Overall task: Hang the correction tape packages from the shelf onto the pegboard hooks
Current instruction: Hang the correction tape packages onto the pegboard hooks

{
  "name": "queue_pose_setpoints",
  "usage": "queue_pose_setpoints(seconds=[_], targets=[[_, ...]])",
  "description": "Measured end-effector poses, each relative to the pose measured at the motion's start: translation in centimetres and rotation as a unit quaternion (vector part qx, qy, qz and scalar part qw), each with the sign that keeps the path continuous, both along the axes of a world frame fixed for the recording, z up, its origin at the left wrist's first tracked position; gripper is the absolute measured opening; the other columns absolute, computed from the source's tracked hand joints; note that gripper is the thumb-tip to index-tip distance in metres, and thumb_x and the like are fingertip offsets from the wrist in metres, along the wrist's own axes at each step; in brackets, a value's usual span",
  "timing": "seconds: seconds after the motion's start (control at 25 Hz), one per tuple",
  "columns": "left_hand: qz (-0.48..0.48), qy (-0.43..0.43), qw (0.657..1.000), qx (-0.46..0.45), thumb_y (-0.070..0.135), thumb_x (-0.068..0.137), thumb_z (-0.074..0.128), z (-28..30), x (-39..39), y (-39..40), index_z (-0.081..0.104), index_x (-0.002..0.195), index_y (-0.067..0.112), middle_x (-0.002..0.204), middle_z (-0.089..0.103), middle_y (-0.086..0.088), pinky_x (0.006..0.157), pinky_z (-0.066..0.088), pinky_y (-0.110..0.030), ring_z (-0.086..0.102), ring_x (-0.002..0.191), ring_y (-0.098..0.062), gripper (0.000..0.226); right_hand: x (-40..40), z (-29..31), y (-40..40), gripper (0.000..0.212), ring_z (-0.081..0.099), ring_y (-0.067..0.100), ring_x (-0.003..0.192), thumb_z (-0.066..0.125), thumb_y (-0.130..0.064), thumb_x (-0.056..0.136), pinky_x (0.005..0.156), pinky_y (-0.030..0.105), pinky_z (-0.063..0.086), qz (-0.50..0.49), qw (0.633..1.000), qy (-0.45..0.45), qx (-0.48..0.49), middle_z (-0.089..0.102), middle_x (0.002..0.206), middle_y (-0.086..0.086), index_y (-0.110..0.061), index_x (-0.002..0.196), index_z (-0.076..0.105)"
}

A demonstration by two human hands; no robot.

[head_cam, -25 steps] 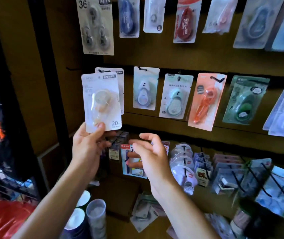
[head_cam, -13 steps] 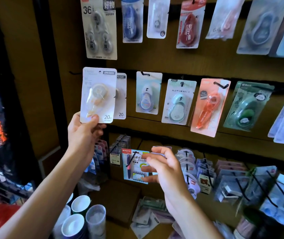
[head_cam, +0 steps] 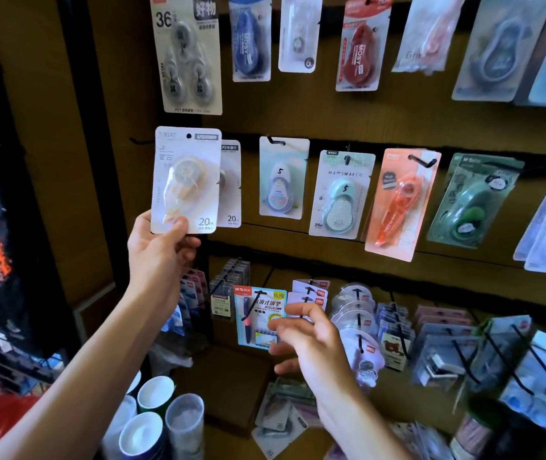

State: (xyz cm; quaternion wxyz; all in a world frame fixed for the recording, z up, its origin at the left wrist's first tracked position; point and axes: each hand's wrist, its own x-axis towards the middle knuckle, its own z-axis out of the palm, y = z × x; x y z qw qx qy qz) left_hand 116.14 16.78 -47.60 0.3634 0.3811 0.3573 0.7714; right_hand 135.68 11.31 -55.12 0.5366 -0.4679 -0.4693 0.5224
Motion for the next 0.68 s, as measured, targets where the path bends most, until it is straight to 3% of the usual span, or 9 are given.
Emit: queue_pose_setpoints(seconds=[0.24, 0.68], targets=[[0.007, -0.003, 1.000, -0.025, 0.004, 0.095, 0.056, -1.1, -0.3, -0.4, 0.051, 0.123, 0.011, 0.089, 0.064, 0.000, 0.043, 0.039, -0.016, 0.052, 0.051, -0.004, 0.029, -0.4, -1.0, -0.3, 0.019, 0.066, 0.017, 0.069, 0.063, -0.008, 0.089, 0.053, 0.030, 0.052, 0.023, 0.999, -0.008, -0.025, 0.074, 0.098, 0.007, -0.017, 0.106, 0.059], [0.001, -0.013, 0.999, -0.032, 0.006, 0.096, 0.056, -0.3, -0.7, -0.2, 0.051, 0.120, 0.014, 0.090, 0.063, -0.001, 0.042, 0.037, -0.016, 0.052, 0.050, -0.003, 0.026, -0.2, -1.4, -0.3, 0.020, 0.066, 0.018, 0.067, 0.065, -0.008, 0.089, 0.053, 0.031, 0.052, 0.032, 0.999, -0.012, -0.023, 0.075, 0.098, 0.006, -0.017, 0.106, 0.059]])
